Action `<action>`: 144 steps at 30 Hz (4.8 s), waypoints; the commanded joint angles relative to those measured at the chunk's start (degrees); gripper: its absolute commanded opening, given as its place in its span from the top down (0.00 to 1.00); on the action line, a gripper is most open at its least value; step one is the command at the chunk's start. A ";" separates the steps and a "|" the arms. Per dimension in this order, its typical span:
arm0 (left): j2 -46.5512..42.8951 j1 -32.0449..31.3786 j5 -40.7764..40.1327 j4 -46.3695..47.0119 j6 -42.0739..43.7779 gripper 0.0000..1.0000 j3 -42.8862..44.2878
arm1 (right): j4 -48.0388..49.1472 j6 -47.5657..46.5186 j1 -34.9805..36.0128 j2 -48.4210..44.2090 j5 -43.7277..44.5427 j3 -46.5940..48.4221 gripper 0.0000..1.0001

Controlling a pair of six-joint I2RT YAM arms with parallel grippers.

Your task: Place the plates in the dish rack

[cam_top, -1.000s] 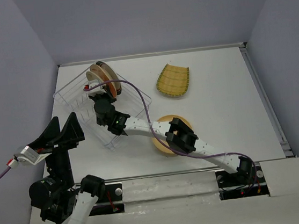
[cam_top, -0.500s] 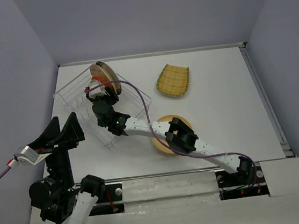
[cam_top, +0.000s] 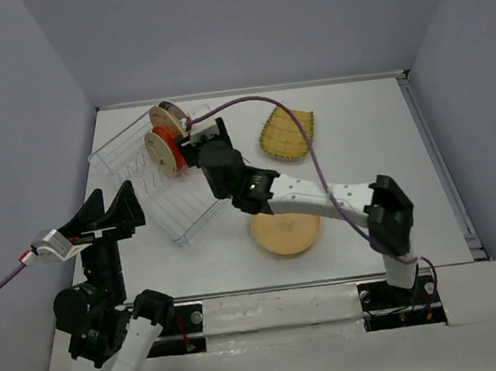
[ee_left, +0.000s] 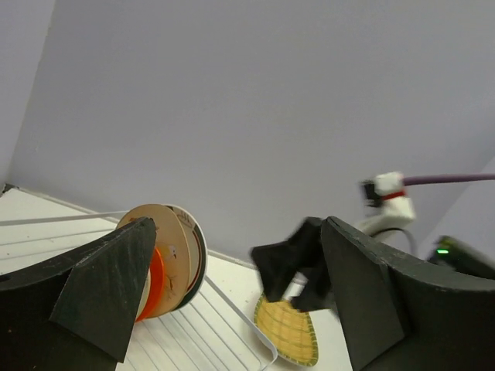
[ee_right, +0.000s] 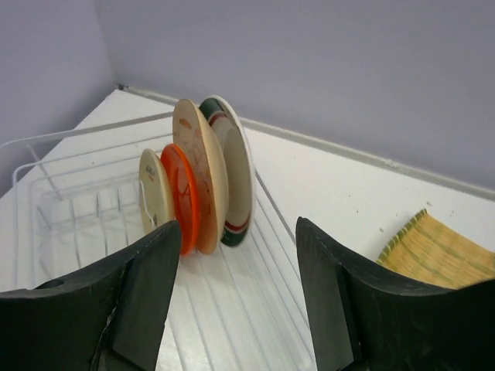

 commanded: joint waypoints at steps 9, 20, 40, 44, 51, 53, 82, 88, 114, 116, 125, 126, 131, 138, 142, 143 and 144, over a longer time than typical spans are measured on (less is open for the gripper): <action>4.81 0.28 0.93 2.40 0.84 0.01 -0.52 | -13.23 36.09 -20.69 -40.88 -37.90 -52.57 0.29; 8.59 0.46 2.34 1.96 0.84 0.01 -0.43 | -21.52 52.89 -31.50 -58.15 -49.50 -79.91 0.25; 7.80 0.90 4.80 1.78 0.58 0.01 0.10 | -23.40 54.32 -31.51 -61.72 -44.79 -77.40 0.93; 6.48 1.08 5.50 1.96 0.23 0.01 0.18 | -38.62 48.86 -31.51 -72.63 -35.73 -65.28 0.93; 5.08 2.48 5.59 2.31 -0.39 0.01 0.45 | -38.83 40.78 -17.83 -55.63 -17.56 -35.93 0.93; 4.99 2.57 4.63 2.05 0.05 0.01 0.45 | -36.64 34.63 -11.50 -42.33 -7.26 -23.67 0.93; 24.06 4.86 27.28 0.45 -11.90 0.87 4.14 | -27.22 31.80 -10.85 -34.50 -45.90 -15.15 0.93; 21.51 5.03 38.00 0.99 -9.97 0.95 3.79 | -19.77 33.64 -23.74 -35.12 -79.56 -20.23 0.31; 7.73 4.42 -3.01 -21.69 1.46 0.01 10.47 | -29.31 31.36 -16.06 -10.90 -56.67 10.37 0.93; 5.96 4.15 -3.81 -21.25 0.94 0.01 9.33 | -31.86 30.74 -13.51 -6.66 -46.33 18.63 0.93; 3.23 1.52 -3.19 -17.29 -2.94 0.01 2.02 | -27.15 23.29 -7.25 14.18 -13.59 37.67 0.93; 2.79 0.30 -3.98 -16.77 -2.59 0.01 1.68 | -23.57 22.49 -6.47 15.15 -12.17 37.84 0.93; 2.79 -0.95 -4.96 -16.24 -1.97 0.01 1.59 | -7.83 11.53 -2.51 20.41 -4.53 37.49 0.93; 1.91 -1.21 -6.89 -15.62 -1.53 0.01 1.41 | -1.30 2.71 -1.10 27.98 0.59 42.24 0.93; 1.91 -1.30 -7.15 -15.80 -1.62 0.01 1.50 | 0.81 3.05 -1.10 30.09 1.47 41.54 0.93; 1.91 -1.30 -7.33 -15.80 -1.70 0.01 1.50 | 0.82 3.49 -1.10 30.45 1.29 41.54 0.93; 2.00 -1.21 -7.50 -15.97 -1.97 0.01 1.50 | 0.82 3.93 -1.10 30.80 1.20 41.54 0.93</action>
